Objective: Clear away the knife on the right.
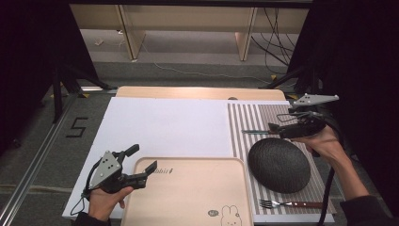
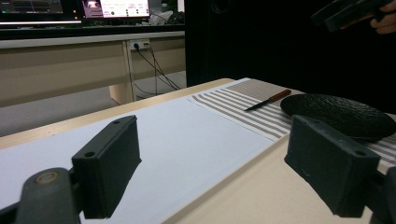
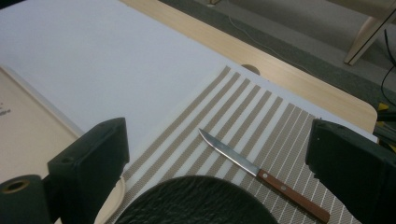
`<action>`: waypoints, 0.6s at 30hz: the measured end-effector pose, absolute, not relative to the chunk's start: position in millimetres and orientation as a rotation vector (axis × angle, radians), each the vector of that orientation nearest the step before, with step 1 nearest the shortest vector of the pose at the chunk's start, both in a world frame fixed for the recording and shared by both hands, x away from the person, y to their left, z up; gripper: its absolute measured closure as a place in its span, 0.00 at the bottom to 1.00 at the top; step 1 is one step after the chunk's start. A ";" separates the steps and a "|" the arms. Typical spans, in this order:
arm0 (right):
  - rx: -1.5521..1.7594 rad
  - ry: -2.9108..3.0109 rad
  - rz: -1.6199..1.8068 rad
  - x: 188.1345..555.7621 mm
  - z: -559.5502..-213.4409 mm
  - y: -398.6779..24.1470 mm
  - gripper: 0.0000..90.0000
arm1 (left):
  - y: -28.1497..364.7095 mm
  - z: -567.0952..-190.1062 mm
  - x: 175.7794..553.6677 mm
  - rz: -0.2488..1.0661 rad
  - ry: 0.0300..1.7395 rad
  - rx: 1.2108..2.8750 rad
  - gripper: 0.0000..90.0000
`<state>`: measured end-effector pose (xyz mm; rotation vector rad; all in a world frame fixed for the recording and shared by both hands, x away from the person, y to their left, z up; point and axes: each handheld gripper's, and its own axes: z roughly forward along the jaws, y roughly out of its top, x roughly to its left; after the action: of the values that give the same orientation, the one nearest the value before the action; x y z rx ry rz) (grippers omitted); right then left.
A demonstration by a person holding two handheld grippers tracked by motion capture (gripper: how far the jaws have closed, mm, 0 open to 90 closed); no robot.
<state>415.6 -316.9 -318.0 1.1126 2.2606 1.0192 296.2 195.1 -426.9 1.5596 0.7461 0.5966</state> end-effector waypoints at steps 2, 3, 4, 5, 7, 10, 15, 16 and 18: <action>1.090 2.293 0.979 429.6 -317.4 -317.3 0.08 | 195.3 -427.3 297.1 0.591 0.748 1.555 0.19; 1.090 2.293 0.979 429.6 -317.4 -317.3 0.08 | 195.5 -427.5 297.2 0.587 0.754 1.551 0.19; 1.060 2.311 0.937 438.8 -318.2 -317.6 0.09 | 195.8 -428.0 297.5 0.584 0.758 1.549 0.19; 1.088 2.321 0.937 441.5 -318.0 -317.0 0.09 | 196.0 -428.2 297.6 0.588 0.761 1.552 0.18; 1.077 2.334 0.932 448.0 -320.1 -318.1 0.09 | 195.4 -428.7 298.0 0.587 0.759 1.554 0.19; 1.064 2.345 0.902 464.4 -326.9 -320.9 0.09 | 194.7 -428.4 297.3 0.589 0.752 1.557 0.19; 1.096 2.361 0.871 473.6 -333.9 -320.1 0.09 | 194.3 -429.0 297.3 0.587 0.751 1.558 0.19; 1.071 2.355 0.851 477.9 -338.0 -320.6 0.09 | 193.9 -429.2 297.3 0.585 0.750 1.558 0.19; 1.113 2.373 0.822 482.9 -340.0 -322.1 0.09 | 193.5 -429.2 297.2 0.587 0.741 1.566 0.19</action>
<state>482.9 -322.1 -340.0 1.1129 2.3725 0.8224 297.2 193.5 -429.2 1.5658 0.7410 0.5873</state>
